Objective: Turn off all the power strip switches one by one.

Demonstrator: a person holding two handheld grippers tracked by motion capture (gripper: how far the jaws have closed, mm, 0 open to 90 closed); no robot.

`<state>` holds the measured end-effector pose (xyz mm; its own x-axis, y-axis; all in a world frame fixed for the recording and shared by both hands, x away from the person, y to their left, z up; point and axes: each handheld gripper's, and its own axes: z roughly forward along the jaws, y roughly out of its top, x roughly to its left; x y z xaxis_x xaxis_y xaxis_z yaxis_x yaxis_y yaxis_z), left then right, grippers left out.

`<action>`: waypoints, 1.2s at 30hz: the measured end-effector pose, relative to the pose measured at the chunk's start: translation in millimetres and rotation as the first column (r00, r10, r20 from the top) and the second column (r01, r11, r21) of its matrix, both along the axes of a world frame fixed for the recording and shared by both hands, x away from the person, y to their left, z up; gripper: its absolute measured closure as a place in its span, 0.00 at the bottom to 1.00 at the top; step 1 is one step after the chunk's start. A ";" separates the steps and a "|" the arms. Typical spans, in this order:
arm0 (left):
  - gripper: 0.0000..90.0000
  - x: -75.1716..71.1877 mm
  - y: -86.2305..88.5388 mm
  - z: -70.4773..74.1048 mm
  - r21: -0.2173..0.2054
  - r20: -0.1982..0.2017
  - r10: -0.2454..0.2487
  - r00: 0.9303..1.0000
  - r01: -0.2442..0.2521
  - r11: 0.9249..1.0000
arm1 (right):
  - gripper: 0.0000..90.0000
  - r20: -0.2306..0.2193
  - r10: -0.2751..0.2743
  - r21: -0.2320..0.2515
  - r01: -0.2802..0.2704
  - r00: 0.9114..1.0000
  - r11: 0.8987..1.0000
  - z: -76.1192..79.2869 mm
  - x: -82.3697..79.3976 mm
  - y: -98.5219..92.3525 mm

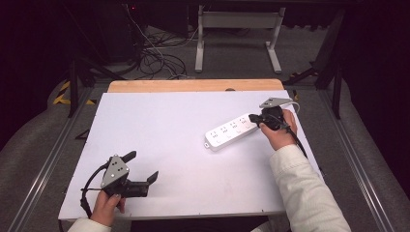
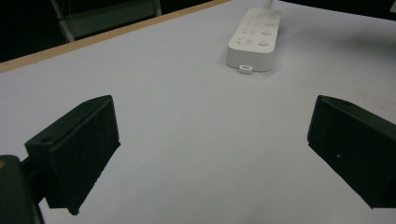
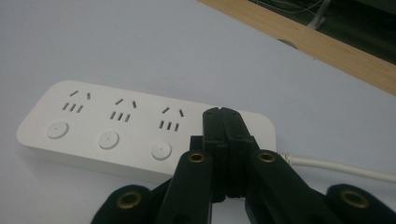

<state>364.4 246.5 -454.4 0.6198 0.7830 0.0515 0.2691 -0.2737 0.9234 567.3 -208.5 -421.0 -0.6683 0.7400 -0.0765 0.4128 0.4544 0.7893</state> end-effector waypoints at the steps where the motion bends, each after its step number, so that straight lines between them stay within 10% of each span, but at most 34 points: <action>1: 0.03 0.2 0.1 0.0 0.003 0.002 0.001 1.000 -0.001 1.000 | 0.97 0.001 -0.001 0.001 0.001 1.000 1.000 0.2 -1.0 -0.2; 9: 0.03 0.1 0.7 0.0 0.000 -0.001 0.005 1.000 -0.005 1.000 | 0.92 0.004 0.003 0.012 -0.003 1.000 1.000 3.7 -2.5 -2.1; 17: 0.03 -0.6 1.6 0.5 -0.005 0.002 0.009 1.000 -0.009 1.000 | 0.52 0.062 0.019 0.037 -0.021 0.998 0.999 11.5 -10.3 -3.3; 36: 0.03 -0.7 2.1 0.8 -0.006 0.004 0.016 1.000 -0.016 1.000 | 0.20 0.112 0.066 0.151 -0.083 0.991 0.985 40.4 -78.2 -30.4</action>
